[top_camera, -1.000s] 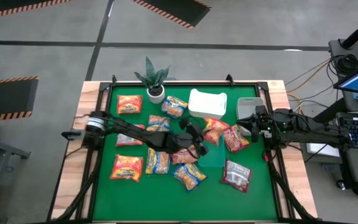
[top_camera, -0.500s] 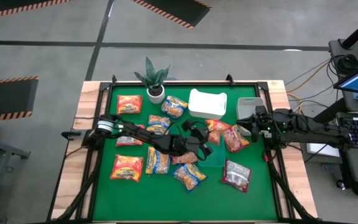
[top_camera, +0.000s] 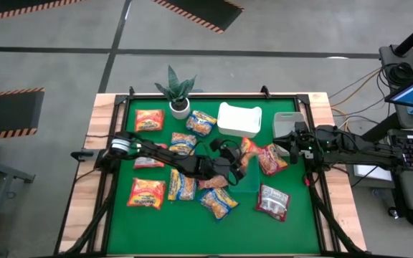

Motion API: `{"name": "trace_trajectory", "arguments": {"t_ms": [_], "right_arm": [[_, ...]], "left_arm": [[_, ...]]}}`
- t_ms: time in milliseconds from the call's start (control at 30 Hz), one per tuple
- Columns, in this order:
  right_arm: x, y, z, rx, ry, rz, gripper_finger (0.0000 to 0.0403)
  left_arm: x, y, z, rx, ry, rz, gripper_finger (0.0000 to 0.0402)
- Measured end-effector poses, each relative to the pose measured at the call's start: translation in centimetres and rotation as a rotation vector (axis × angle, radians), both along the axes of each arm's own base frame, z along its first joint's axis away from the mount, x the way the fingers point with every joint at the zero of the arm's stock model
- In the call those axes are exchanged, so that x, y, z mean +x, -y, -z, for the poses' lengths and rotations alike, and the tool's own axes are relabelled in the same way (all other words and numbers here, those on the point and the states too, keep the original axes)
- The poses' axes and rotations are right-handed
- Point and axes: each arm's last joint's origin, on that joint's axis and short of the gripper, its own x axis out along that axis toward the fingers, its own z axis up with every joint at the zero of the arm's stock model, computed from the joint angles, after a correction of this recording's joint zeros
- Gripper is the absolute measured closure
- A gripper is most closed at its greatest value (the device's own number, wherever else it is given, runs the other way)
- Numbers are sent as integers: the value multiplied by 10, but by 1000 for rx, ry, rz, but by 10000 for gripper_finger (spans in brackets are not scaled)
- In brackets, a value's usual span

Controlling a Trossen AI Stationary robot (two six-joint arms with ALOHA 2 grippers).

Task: Sort Maruchan noodles
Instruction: Put the orange noodle pack into the green bin

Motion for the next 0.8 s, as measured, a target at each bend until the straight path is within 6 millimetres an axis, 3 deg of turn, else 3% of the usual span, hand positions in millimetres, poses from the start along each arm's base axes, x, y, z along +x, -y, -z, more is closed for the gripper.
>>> {"name": "trace_trajectory", "arguments": {"t_ms": [233, 433, 633, 800], "right_arm": [[0, 0, 0, 0, 0, 0, 374], [0, 0, 0, 0, 0, 0, 374], [0, 0, 0, 1, -1, 1, 374], [0, 0, 0, 0, -2, 2, 374]], "left_arm": [[-7, 13, -35, 90, -14, 57, 229], [-27, 19, -53, 115, -200, 172, 230], [-50, 14, -45, 94, -481, 158, 262], [-48, 6, -27, 41, -519, 111, 310]]}}
